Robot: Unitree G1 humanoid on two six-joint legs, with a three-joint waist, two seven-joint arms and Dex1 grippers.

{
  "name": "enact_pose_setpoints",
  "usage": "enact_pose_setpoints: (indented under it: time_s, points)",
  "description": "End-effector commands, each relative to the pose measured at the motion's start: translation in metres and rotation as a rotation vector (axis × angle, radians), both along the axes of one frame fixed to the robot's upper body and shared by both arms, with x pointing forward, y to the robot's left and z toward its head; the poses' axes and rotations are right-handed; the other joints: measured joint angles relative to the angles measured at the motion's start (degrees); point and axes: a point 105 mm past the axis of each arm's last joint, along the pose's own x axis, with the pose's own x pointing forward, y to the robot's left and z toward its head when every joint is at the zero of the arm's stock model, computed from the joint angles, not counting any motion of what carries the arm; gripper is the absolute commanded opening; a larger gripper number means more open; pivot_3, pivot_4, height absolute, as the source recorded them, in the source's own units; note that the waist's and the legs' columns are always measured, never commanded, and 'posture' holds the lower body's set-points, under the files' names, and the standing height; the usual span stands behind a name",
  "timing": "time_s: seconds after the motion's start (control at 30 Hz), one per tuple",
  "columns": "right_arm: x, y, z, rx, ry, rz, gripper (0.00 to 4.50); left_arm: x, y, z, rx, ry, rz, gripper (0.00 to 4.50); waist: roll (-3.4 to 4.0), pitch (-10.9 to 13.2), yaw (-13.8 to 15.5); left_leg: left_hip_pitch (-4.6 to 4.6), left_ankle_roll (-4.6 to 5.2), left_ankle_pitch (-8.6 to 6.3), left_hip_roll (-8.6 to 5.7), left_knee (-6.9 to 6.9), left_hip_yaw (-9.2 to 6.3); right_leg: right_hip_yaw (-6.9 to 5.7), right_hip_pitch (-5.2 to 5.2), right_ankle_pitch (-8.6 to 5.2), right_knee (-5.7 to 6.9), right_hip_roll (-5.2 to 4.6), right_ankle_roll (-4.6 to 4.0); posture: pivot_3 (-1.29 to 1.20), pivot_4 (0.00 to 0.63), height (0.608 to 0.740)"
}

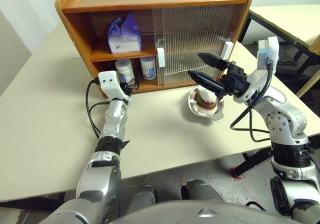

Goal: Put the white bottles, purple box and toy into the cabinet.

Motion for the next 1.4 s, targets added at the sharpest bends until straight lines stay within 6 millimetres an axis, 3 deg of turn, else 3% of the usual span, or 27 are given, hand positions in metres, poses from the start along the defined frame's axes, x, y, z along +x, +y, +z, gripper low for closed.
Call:
enact_pose_setpoints:
  time_s: [0.03,0.07,0.17,0.3,0.53,0.67,0.9,1.17,1.4]
  points:
    - [0.0,0.002,0.0,-0.007,-0.006,0.008,4.5,-0.007,-0.032,0.015,0.008,-0.023,-0.174,4.48,-0.01,0.01,0.06,-0.01,-0.01,0.0,0.01,0.0,0.02,0.02,-0.01,0.0,0.0,-0.01,0.0,-0.17,0.032,0.74]
    - [0.0,0.002,0.0,-0.007,-0.006,0.009,4.5,-0.01,-0.041,0.018,0.007,-0.025,-0.219,4.48,-0.01,0.01,0.06,0.0,-0.02,-0.01,0.01,0.0,0.04,0.04,-0.01,0.0,0.0,-0.03,-0.01,-0.17,0.032,0.74]
    - [0.0,0.002,0.0,-0.007,-0.007,0.009,4.5,-0.018,-0.064,0.027,0.042,-0.044,-0.325,3.88,-0.01,0.0,0.05,0.0,-0.07,-0.04,0.09,-0.01,-0.06,0.12,-0.04,0.0,0.01,-0.07,-0.05,-0.17,0.024,0.74]
    - [0.0,0.002,-0.001,-0.006,-0.008,0.006,4.5,-0.028,-0.101,0.042,0.042,-0.069,-0.474,2.47,-0.01,0.0,0.07,-0.01,-0.09,-0.07,0.1,-0.01,-0.43,0.2,-0.07,0.0,0.01,-0.1,-0.07,-0.18,0.023,0.74]
    - [-0.001,0.001,-0.002,-0.007,-0.009,0.001,4.5,-0.031,-0.137,0.056,0.01,-0.079,-0.585,0.03,-0.01,0.0,0.17,-0.09,-0.11,-0.08,0.38,-0.01,-0.82,0.29,-0.07,-0.05,0.01,-0.45,-0.16,-0.18,0.021,0.74]
    - [-0.002,0.001,-0.001,-0.009,-0.013,-0.001,4.5,-0.01,-0.153,0.066,0.007,-0.125,-0.509,0.03,0.0,-0.01,0.28,-0.1,-0.08,-0.06,0.37,-0.02,-0.85,0.2,-0.06,-0.05,0.02,-0.51,-0.16,-0.2,0.011,0.74]
    - [-0.002,-0.001,0.001,-0.013,-0.021,-0.013,4.5,0.016,-0.149,0.071,-0.017,-0.151,-0.299,0.03,0.01,-0.01,-0.3,-0.12,0.04,0.0,0.07,-0.02,-0.79,0.19,-0.02,-0.15,0.02,-0.86,0.17,-0.22,0.011,0.74]
    - [-0.004,-0.003,0.001,-0.015,-0.016,-0.021,4.5,0.016,-0.136,0.065,-0.022,-0.151,-0.159,0.03,0.0,0.0,-0.93,-0.17,0.19,0.03,-0.6,-0.02,-0.67,0.05,0.01,-0.27,0.02,-0.83,0.59,-0.23,0.025,0.74]
    - [-0.004,-0.002,0.0,-0.018,-0.006,-0.014,4.5,0.008,-0.108,0.07,-0.013,-0.181,-0.039,0.03,-0.04,0.09,-1.73,-0.12,0.29,0.07,-0.84,0.05,-0.67,0.11,0.12,-0.22,-0.07,-1.04,0.82,-0.21,0.036,0.74]
